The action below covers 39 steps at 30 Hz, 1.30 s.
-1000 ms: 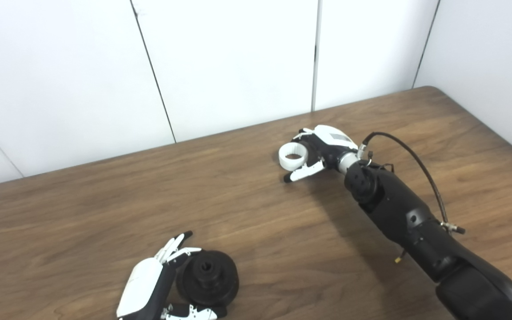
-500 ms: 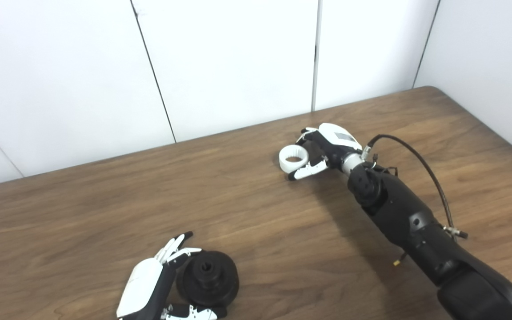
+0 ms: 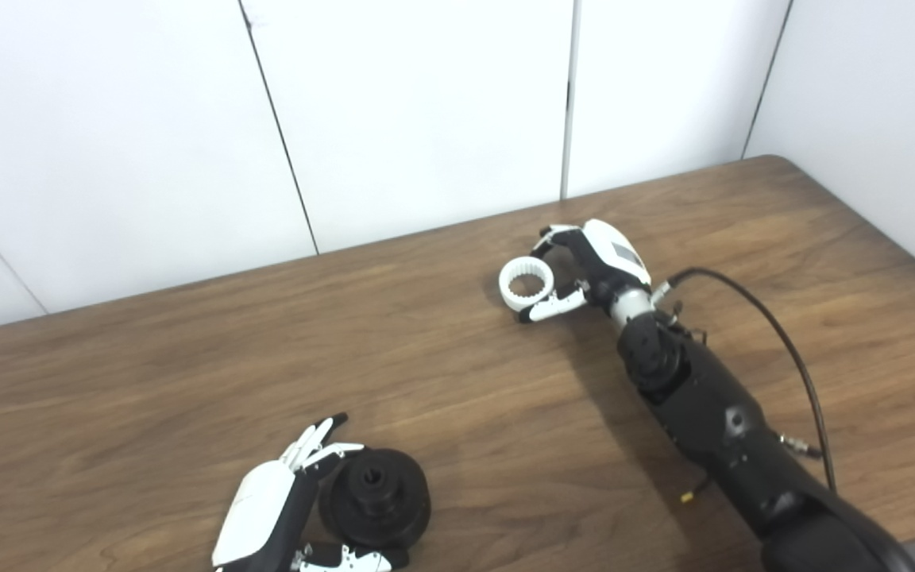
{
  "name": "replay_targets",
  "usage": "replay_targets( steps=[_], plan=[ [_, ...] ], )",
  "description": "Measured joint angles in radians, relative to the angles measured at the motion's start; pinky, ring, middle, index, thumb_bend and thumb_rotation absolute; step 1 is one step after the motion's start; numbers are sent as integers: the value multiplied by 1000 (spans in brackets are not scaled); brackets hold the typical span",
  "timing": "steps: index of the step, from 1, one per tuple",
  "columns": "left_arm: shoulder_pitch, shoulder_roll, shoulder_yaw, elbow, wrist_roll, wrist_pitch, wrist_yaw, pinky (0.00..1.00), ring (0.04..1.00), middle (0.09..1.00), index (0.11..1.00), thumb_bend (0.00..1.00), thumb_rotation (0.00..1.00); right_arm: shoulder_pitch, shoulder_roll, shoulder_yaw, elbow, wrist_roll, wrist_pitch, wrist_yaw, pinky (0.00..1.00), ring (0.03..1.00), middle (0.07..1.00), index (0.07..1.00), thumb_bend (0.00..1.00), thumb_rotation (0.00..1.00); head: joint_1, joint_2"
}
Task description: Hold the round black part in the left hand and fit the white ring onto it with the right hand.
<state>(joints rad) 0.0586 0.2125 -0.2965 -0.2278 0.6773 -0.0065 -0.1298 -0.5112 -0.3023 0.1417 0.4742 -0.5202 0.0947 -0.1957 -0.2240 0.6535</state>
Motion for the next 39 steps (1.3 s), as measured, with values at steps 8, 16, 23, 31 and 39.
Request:
replay_targets(
  steps=[8, 16, 23, 31, 39],
  plan=[
    [0, -2, 0, 0, 3, 3, 2, 937, 970, 960, 613, 820, 295, 17, 30, -15, 21, 23, -30, -84, 865, 877, 808, 482, 520, 139, 5, 3],
    [0, -4, 0, 0, 2, 2, 5, 937, 970, 962, 614, 818, 293, 54, 36, -19, -28, 35, -35, -90, 838, 874, 805, 482, 521, 138, 9, 3],
    [0, -8, 0, 1, 3, 4, 5, 941, 967, 959, 613, 822, 290, 107, 40, -27, -160, 47, -35, -59, 791, 863, 807, 481, 520, 142, 20, 5],
    [-3, -13, -2, 6, 9, 3, 10, 932, 964, 955, 614, 825, 294, 110, 41, -54, -336, 69, -20, -7, 799, 870, 806, 481, 521, 143, 46, 8],
    [-6, -32, -10, 12, 20, 10, 14, 939, 969, 962, 616, 822, 322, 164, 65, -70, -492, 88, 5, 44, 809, 859, 794, 481, 522, 143, 115, 21]
  ],
)
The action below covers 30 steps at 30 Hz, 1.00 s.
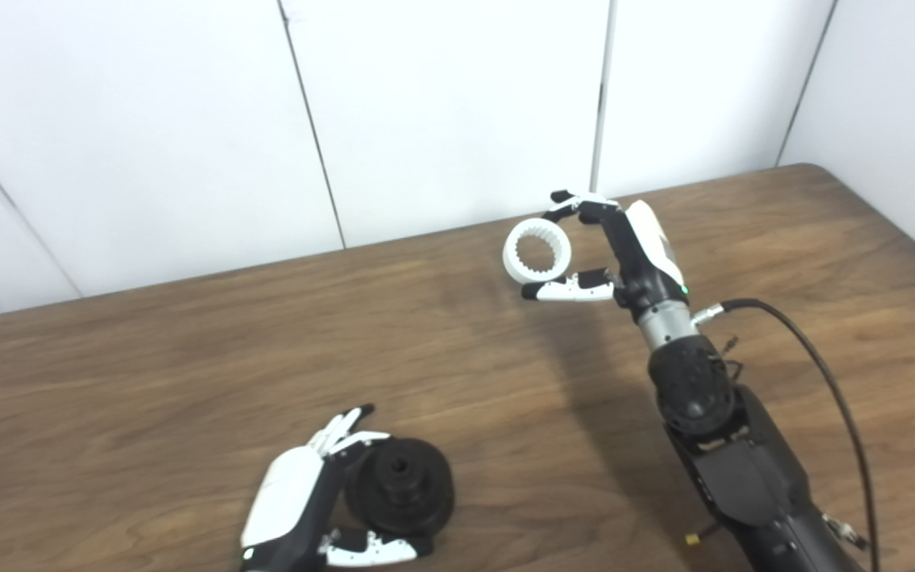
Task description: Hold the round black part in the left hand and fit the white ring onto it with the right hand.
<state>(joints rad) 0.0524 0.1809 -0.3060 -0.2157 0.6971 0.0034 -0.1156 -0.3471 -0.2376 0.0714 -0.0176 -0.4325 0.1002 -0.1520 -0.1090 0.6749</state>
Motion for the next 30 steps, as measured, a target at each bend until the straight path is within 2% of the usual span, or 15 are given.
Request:
replay_targets(
  steps=[3, 9, 16, 24, 30],
  plan=[
    [-3, -9, -8, 5, 11, 0, 4, 937, 967, 959, 615, 825, 328, 30, 8, -2, -61, 18, 4, 30, 845, 872, 795, 481, 522, 140, 102, 9],
    [-15, -43, -28, 23, 48, 22, 26, 924, 957, 950, 612, 838, 312, 100, 6, -9, -139, 55, 0, 81, 862, 872, 791, 481, 522, 139, 204, 18],
    [-29, -68, -43, 43, 66, 33, 43, 940, 959, 949, 609, 858, 292, 147, 5, -8, -234, 92, -13, 130, 852, 866, 794, 482, 522, 138, 215, 18],
    [-32, -70, -47, 48, 67, 36, 47, 948, 962, 951, 614, 844, 299, 185, 8, 28, -342, 92, -14, 204, 851, 864, 790, 481, 523, 139, 212, 22],
    [-35, -70, -47, 53, 67, 37, 47, 967, 963, 950, 617, 844, 304, 209, 18, 56, -423, 88, 46, 264, 845, 869, 800, 481, 523, 141, 201, 26]
  ],
)
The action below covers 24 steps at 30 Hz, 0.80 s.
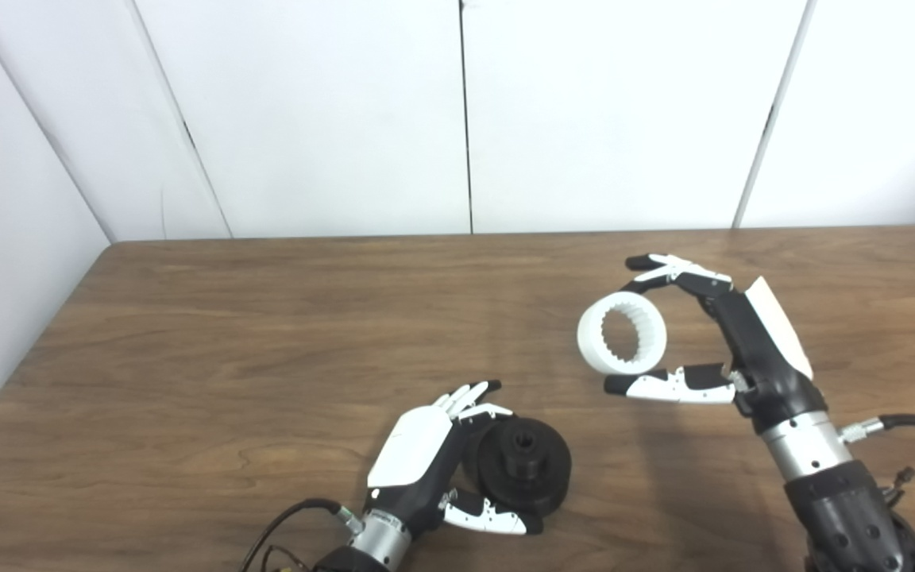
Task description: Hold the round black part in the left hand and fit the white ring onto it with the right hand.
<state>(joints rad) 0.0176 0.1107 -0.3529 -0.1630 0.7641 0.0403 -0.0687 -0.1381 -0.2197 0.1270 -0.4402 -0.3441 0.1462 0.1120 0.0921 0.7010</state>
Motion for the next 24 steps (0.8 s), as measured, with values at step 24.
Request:
replay_targets(
  steps=[24],
  plan=[
    [-2, 0, -8, 4, 0, 8, 3, 994, 969, 953, 619, 840, 308, 92, 21, 121, -68, -55, 53, 117, 814, 883, 805, 481, 523, 145, -6, 11]
  ],
)
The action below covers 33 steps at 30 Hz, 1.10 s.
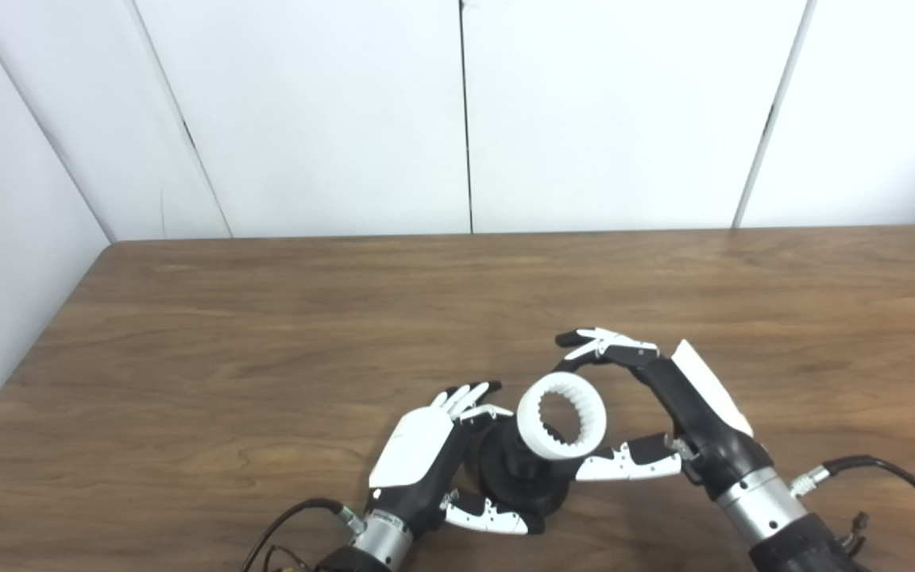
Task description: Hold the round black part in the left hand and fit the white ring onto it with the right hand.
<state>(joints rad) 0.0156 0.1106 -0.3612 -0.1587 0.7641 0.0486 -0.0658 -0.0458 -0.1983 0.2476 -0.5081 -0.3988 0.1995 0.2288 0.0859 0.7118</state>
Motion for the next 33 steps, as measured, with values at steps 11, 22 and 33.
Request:
replay_targets(
  steps=[11, 22, 33],
  plan=[
    [0, -1, -5, 0, 0, 3, 7, 974, 960, 945, 613, 848, 289, -28, 8, 26, 86, -28, 1, 25, 807, 891, 812, 480, 523, 146, 5, 6],
    [0, -1, -14, 0, 0, 10, 16, 965, 957, 946, 612, 845, 300, -85, 24, 42, 154, -61, 0, 33, 789, 886, 822, 480, 522, 146, 8, 11],
    [0, -3, -19, 0, 0, 17, 16, 977, 961, 949, 614, 845, 314, -96, 28, 48, 171, -68, 0, 33, 768, 882, 822, 480, 522, 146, 12, 15]
  ],
)
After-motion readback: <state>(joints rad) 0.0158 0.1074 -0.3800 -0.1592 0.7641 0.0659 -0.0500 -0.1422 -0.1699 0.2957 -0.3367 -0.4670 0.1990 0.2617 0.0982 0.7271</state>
